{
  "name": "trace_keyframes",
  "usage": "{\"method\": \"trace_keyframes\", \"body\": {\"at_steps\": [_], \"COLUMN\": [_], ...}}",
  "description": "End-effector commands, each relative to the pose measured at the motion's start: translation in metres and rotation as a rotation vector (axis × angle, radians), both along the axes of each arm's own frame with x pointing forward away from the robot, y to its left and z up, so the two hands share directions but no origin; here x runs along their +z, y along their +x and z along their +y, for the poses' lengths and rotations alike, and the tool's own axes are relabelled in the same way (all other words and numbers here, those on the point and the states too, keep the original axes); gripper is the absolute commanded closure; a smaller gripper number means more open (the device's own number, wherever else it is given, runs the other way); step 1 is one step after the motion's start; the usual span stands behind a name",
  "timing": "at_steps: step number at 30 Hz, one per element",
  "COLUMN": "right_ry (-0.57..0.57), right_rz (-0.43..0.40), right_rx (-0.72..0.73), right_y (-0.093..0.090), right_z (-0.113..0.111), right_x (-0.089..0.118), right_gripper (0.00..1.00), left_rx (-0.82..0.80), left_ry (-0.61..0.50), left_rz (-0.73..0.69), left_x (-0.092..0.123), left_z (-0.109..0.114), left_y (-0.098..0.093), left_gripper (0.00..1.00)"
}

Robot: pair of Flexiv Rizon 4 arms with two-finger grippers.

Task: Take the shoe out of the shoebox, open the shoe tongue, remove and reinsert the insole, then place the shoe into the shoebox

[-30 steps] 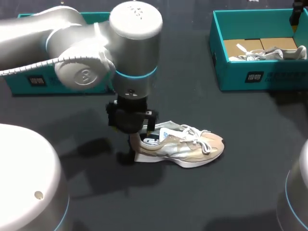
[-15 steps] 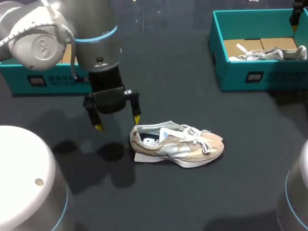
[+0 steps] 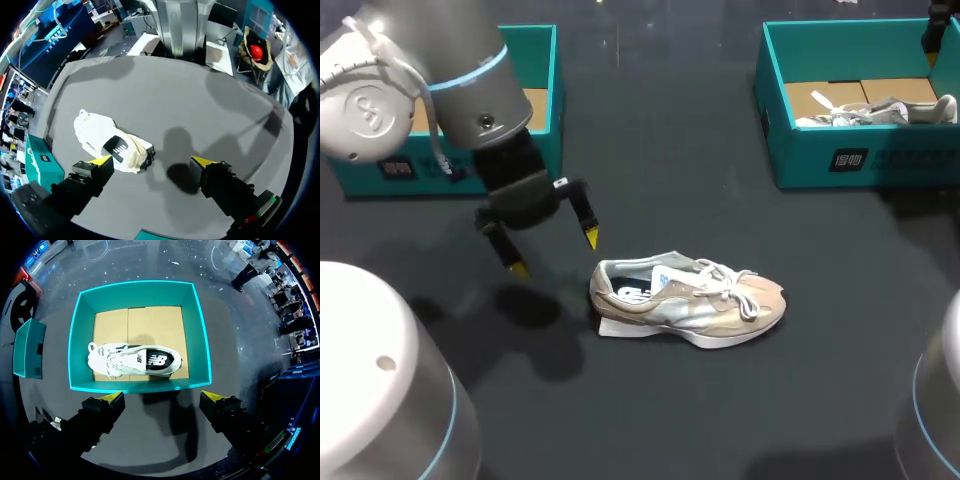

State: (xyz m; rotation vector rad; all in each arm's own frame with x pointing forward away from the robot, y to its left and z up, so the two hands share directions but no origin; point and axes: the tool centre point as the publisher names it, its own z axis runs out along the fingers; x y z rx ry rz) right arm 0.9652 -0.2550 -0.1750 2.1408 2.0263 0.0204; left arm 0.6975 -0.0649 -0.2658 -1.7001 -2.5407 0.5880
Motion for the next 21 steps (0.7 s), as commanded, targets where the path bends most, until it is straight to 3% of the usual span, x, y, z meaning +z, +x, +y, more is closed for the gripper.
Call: {"method": "trace_keyframes", "body": {"at_steps": [1, 7, 19, 21], "right_ry": [0.000, 0.000, 0.000, 0.000], "right_rz": [-0.001, -0.001, -0.001, -0.001], "right_rx": [-0.001, -0.001, -0.001, -0.001], "right_y": [-0.0008, -0.0008, -0.0008, -0.0008], "right_z": [0.0002, 0.0002, 0.0002, 0.0002], "right_x": [0.0004, 0.0004, 0.0004, 0.0004], "right_gripper": [0.00, 0.00, 0.00, 0.00], "left_rx": [0.153, 0.313, 0.313, 0.350], "left_ry": [-0.122, -0.167, -0.167, -0.203], "left_rz": [0.086, 0.191, 0.191, 0.269], "left_x": [-0.0102, -0.0134, -0.0134, -0.0168], "left_z": [0.0078, 0.0131, 0.0131, 0.0146], "left_y": [0.0054, 0.0009, 0.0009, 0.0016], "left_gripper": [0.00, 0.00, 0.00, 0.00]}}
